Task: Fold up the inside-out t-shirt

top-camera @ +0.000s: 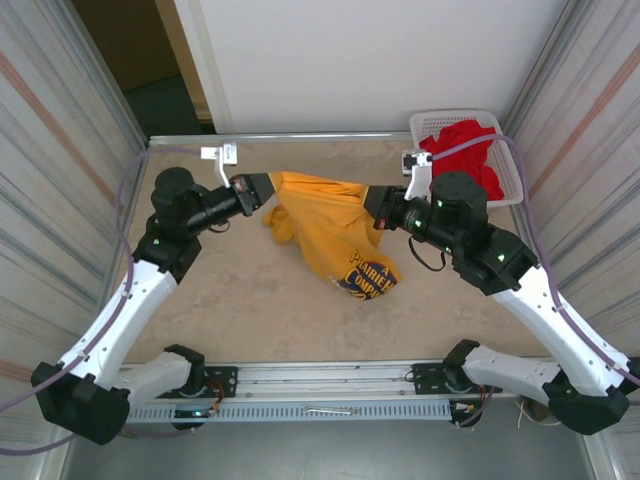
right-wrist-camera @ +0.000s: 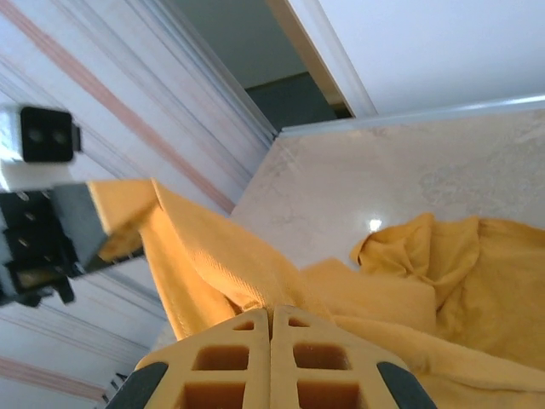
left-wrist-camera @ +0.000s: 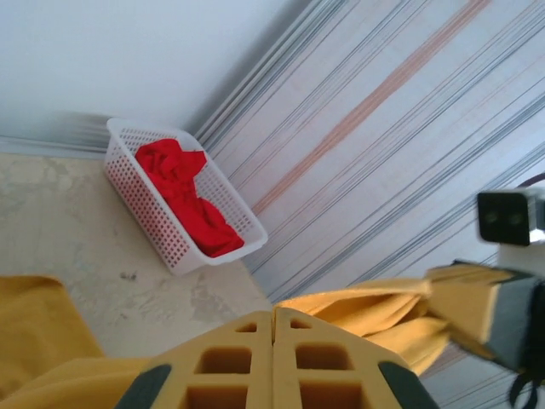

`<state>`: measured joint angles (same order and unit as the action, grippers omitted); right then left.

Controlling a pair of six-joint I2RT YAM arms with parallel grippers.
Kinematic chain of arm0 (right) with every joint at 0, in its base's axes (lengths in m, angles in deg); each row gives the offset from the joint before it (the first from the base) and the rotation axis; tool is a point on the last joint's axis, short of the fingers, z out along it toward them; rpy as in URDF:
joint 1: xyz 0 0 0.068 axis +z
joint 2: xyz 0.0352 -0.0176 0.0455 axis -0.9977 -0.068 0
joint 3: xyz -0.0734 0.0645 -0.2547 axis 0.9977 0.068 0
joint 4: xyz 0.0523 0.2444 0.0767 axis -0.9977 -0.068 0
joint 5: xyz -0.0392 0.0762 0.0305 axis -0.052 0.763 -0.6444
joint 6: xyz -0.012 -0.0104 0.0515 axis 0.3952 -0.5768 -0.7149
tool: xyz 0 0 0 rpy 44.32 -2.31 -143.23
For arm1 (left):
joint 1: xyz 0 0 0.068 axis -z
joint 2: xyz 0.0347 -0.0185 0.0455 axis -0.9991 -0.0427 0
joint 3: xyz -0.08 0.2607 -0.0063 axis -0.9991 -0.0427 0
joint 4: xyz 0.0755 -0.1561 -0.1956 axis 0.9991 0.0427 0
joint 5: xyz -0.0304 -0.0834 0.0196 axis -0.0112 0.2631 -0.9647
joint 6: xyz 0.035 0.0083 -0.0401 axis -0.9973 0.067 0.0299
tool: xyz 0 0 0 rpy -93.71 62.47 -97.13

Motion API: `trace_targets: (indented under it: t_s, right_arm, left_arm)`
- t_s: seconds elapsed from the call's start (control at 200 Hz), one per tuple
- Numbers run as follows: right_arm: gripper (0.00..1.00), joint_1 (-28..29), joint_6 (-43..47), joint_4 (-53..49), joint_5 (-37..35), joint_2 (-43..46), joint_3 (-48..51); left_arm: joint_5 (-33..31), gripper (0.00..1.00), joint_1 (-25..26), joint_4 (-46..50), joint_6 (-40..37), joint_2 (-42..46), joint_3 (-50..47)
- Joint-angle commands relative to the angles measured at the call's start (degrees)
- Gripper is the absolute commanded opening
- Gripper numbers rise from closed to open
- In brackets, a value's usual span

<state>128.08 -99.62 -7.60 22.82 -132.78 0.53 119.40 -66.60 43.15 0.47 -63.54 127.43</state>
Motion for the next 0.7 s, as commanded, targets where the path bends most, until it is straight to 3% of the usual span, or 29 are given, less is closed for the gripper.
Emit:
trace_targets:
  t_s: [0.0, 0.185, 0.316, 0.461, 0.556, 0.691]
  right_arm:
    - [0.0, -0.1, -0.7, 1.1, 3.0, 0.4, 0.2]
    - [0.0, 2.4, 0.2, 2.9, 5.9, -2.0, -7.6]
    - [0.0, 3.6, 2.0, 2.6, 2.1, -5.0, -14.0]
    - [0.0, -2.2, -0.1, 2.4, -4.2, -8.2, -13.4]
    - [0.0, -8.6, -4.6, 2.9, -4.2, -11.5, -10.1]
    - [0.0, -16.8, -8.3, 3.3, -3.4, -18.0, -6.4]
  left_arm:
    - [2.3, 0.0, -0.7, -4.4, 3.8, -0.8, 7.3]
    - [1.6, 0.0, -0.6, -4.3, 5.5, -4.6, 22.6]
    - [-0.4, 0.0, -0.5, 1.7, 4.6, -10.6, 35.2]
    - [-2.4, 0.01, -0.6, 10.0, 1.2, -21.3, 41.5]
    - [-2.1, 0.09, -1.1, 13.5, 0.5, -31.0, 43.7]
    - [3.6, 0.34, -1.9, 10.7, 2.8, -43.1, 44.7]
